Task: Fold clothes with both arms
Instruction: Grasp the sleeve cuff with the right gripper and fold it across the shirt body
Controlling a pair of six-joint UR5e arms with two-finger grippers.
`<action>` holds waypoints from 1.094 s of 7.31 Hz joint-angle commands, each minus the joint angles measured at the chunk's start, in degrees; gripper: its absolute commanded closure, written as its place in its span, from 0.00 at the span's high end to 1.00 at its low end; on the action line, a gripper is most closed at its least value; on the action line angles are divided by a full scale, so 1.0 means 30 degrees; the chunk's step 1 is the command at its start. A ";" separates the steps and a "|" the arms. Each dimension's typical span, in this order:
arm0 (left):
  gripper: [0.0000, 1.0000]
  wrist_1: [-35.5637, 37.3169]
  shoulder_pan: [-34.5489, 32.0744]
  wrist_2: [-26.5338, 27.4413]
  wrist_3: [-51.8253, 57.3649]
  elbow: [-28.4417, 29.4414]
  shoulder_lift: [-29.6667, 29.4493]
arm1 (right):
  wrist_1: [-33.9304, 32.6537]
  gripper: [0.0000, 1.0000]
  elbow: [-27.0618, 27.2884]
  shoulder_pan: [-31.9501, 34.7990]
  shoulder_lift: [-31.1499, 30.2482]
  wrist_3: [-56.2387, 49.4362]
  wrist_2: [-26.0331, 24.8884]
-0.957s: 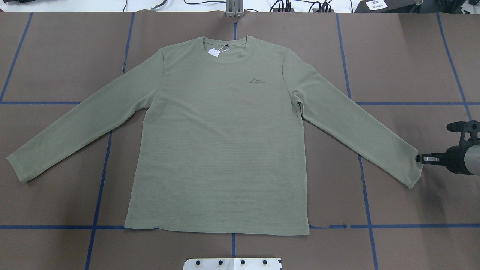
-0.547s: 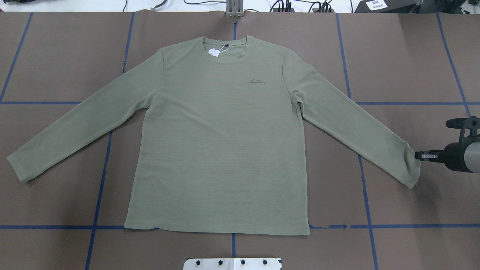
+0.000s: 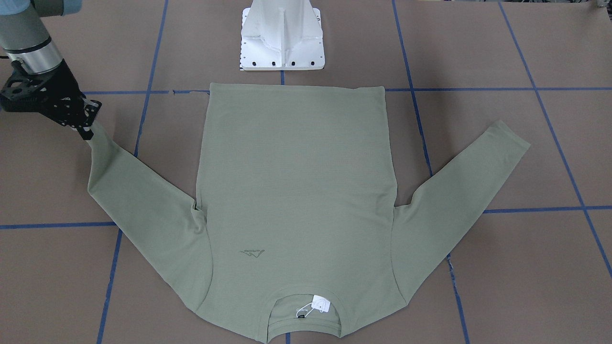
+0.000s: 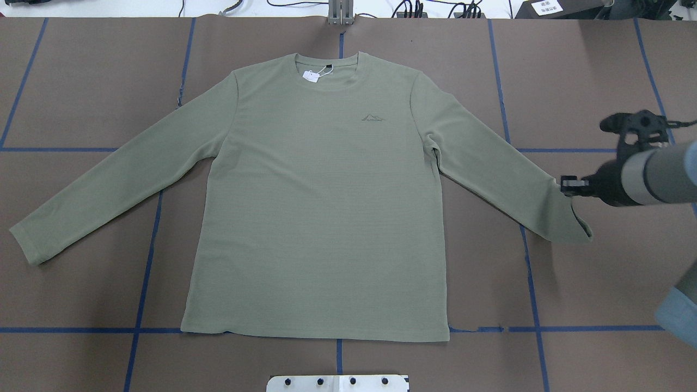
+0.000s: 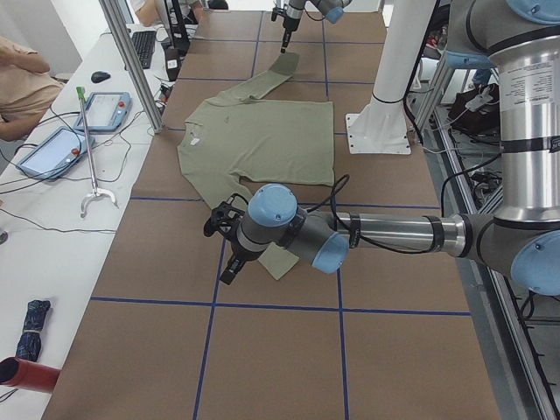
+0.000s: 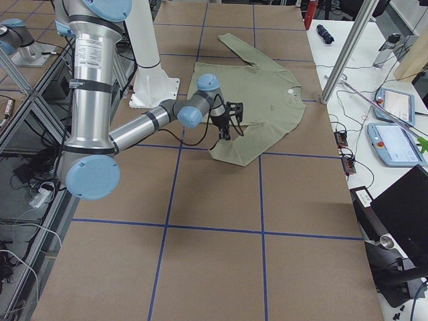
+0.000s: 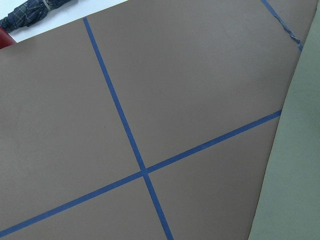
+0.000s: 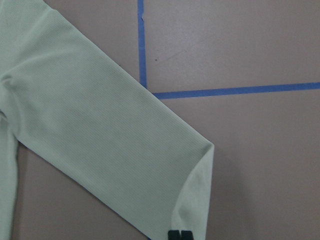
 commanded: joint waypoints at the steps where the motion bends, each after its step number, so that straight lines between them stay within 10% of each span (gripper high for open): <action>1: 1.00 -0.0001 0.0018 -0.0001 0.0000 0.0014 0.0012 | -1.0671 0.00 -0.0983 -0.0534 0.9510 0.2057 -0.1065; 5: 1.00 0.0057 0.0018 -0.0001 0.0000 0.0102 0.0041 | -1.1569 0.00 -1.1588 -0.1007 2.1034 0.4556 -0.2735; 8: 1.00 0.0058 0.0018 -0.0001 0.0000 0.0510 -0.0017 | -0.3333 0.00 -2.1016 -0.3278 2.5201 0.5314 -0.7547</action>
